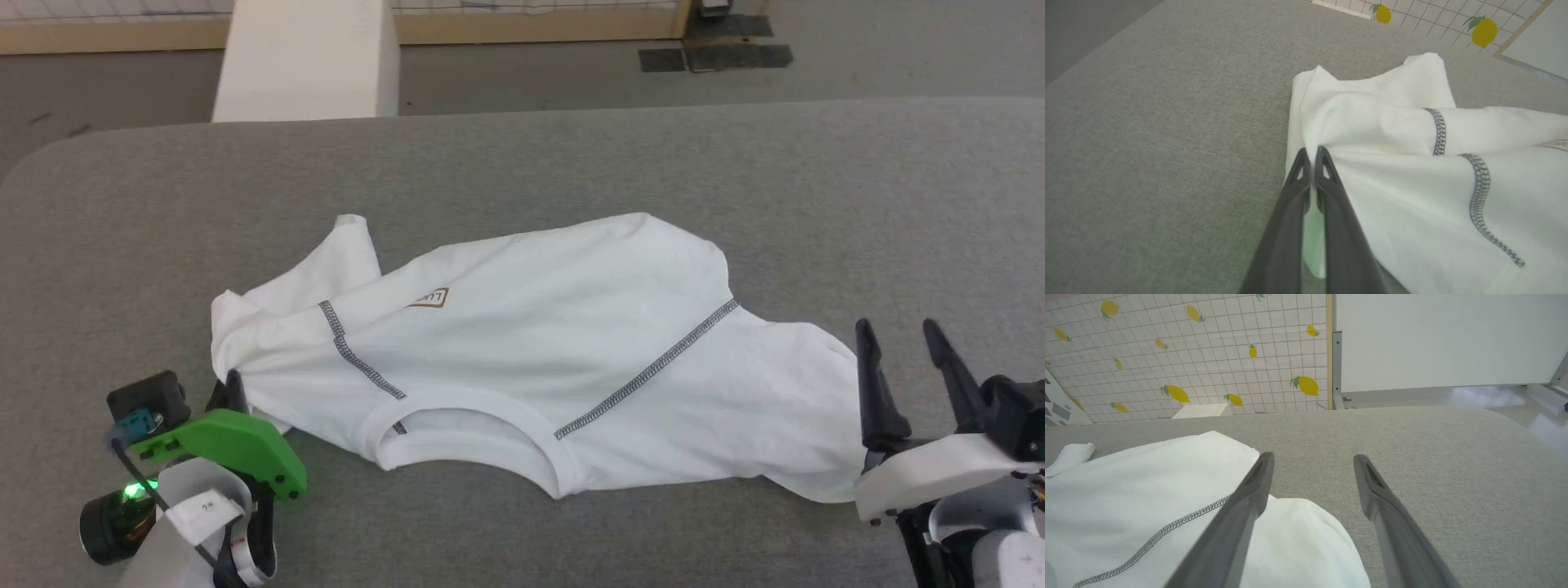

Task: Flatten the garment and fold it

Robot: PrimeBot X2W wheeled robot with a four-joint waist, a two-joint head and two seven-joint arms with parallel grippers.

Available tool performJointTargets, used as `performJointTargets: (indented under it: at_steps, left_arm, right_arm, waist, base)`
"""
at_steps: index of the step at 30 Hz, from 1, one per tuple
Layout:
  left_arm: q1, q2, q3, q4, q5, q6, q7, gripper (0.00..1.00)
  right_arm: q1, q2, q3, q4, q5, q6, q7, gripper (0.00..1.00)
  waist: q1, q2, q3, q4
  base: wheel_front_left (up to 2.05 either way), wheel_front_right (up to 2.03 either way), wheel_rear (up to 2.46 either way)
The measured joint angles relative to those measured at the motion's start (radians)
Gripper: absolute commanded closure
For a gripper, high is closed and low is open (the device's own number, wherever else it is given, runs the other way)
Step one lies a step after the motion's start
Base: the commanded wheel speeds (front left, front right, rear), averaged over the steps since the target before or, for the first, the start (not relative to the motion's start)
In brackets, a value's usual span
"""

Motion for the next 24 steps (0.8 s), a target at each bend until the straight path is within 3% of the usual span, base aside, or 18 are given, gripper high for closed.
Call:
performJointTargets:
  at_steps: [1,2,6,10,15,20,21,22,23,24]
  left_arm:
    - [0.010,0.001,0.004,-0.014,-0.002,0.000,-0.009,0.67]
    - [0.020,0.001,0.006,-0.031,-0.005,-0.002,-0.019,0.00]
    - [0.041,-0.016,0.017,-0.092,-0.009,-0.027,-0.116,0.00]
    - [0.049,-0.038,0.036,-0.138,0.019,-0.037,-0.219,0.00]
    - [0.056,-0.074,0.059,-0.188,0.091,-0.056,-0.238,0.00]
    - [0.055,-0.123,0.102,-0.223,0.182,-0.119,-0.241,0.00]
    - [0.055,-0.133,0.106,-0.223,0.195,-0.130,-0.241,0.00]
    - [0.055,-0.146,0.109,-0.223,0.206,-0.143,-0.241,0.00]
    - [0.055,-0.158,0.112,-0.222,0.215,-0.155,-0.241,0.00]
    - [0.055,-0.168,0.114,-0.222,0.224,-0.163,-0.241,0.00]
  right_arm:
    - [0.004,0.000,0.002,0.001,0.001,0.000,0.023,0.00]
    - [0.011,0.000,0.005,0.001,0.001,0.000,0.050,0.00]
    - [0.046,0.001,-0.005,0.007,0.006,0.000,0.198,0.00]
    - [0.079,0.001,-0.082,0.021,0.029,0.000,0.352,0.00]
    - [0.095,-0.001,-0.101,0.033,0.044,0.000,0.491,0.00]
    - [0.088,-0.005,-0.085,0.039,0.016,0.000,0.600,0.00]
    - [0.082,-0.005,-0.081,0.038,0.015,0.000,0.615,0.22]
    - [0.076,-0.009,-0.074,0.037,0.008,0.000,0.631,0.55]
    - [0.069,-0.012,-0.064,0.035,-0.007,0.000,0.640,0.96]
    - [0.064,-0.013,-0.063,0.035,-0.010,0.000,0.646,1.00]
  waist:
    - [0.0000,0.0000,-0.002,0.009]
    - [0.0000,0.0000,-0.004,0.019]
    - [0.0000,0.0000,-0.010,0.048]
    - [0.0000,0.0000,-0.007,0.067]
    - [0.0000,0.0000,0.011,0.084]
    - [0.0000,0.0000,0.037,0.094]
    - [-0.0001,0.0000,0.041,0.095]
    - [-0.0001,0.0000,0.046,0.096]
    - [-0.0001,0.0000,0.050,0.097]
    - [-0.0001,0.0000,0.053,0.098]
  base:
    - [0.00,0.00,0.00]
    - [0.00,0.00,0.00]
    - [0.00,0.00,0.00]
    - [0.00,0.00,0.00]
    - [0.00,0.00,0.00]
    - [0.00,0.00,0.00]
    - [0.00,0.00,0.00]
    - [0.00,0.00,0.00]
    - [0.00,0.00,0.00]
    - [0.00,0.00,0.00]
